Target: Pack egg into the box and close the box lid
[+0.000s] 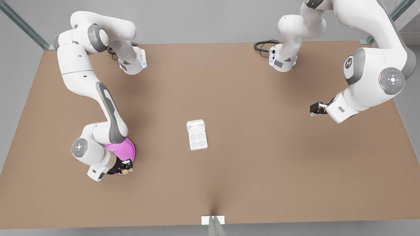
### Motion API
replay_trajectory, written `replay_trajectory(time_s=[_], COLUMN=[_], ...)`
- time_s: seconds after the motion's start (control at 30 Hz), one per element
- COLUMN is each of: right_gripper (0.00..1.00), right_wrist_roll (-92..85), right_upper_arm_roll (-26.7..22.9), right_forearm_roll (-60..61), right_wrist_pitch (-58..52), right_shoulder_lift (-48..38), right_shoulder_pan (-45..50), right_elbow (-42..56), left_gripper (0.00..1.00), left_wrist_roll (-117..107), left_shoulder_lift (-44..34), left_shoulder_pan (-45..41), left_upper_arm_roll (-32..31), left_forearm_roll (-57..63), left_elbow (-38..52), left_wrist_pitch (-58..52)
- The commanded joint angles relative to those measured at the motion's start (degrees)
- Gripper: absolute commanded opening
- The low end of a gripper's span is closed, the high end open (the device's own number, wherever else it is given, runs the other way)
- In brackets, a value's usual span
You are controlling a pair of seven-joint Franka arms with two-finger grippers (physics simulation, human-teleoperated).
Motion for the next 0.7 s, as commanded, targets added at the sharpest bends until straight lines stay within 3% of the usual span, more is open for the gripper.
replay_trajectory(time_s=[0.0,0.33,0.43,0.67], right_gripper=[0.48,0.48,0.48,0.48], right_wrist_roll=[5.23,25.09,28.70,47.59], right_upper_arm_roll=[-0.07,-0.16,-0.07,-0.34], right_forearm_roll=[-0.65,-1.00,4.71,4.89], right_wrist_pitch=[-0.24,-3.67,-3.67,-4.37], right_shoulder_lift=[0.10,2.82,2.82,2.73], right_shoulder_pan=[2.00,13.07,15.88,26.78], right_elbow=[1.11,8.22,8.40,8.93], left_gripper=[1.00,1.00,1.00,1.00], left_wrist_roll=[-0.07,-0.07,-0.07,-0.07], left_shoulder_lift=[-0.06,-0.06,-0.06,0.03], left_shoulder_pan=[0.00,-0.09,-0.17,-0.26], left_upper_arm_roll=[0.01,0.01,0.01,0.01], left_forearm_roll=[0.03,0.03,0.03,0.03], left_elbow=[0.03,0.03,0.03,0.03], left_wrist_pitch=[-0.02,-0.02,-0.02,-0.02])
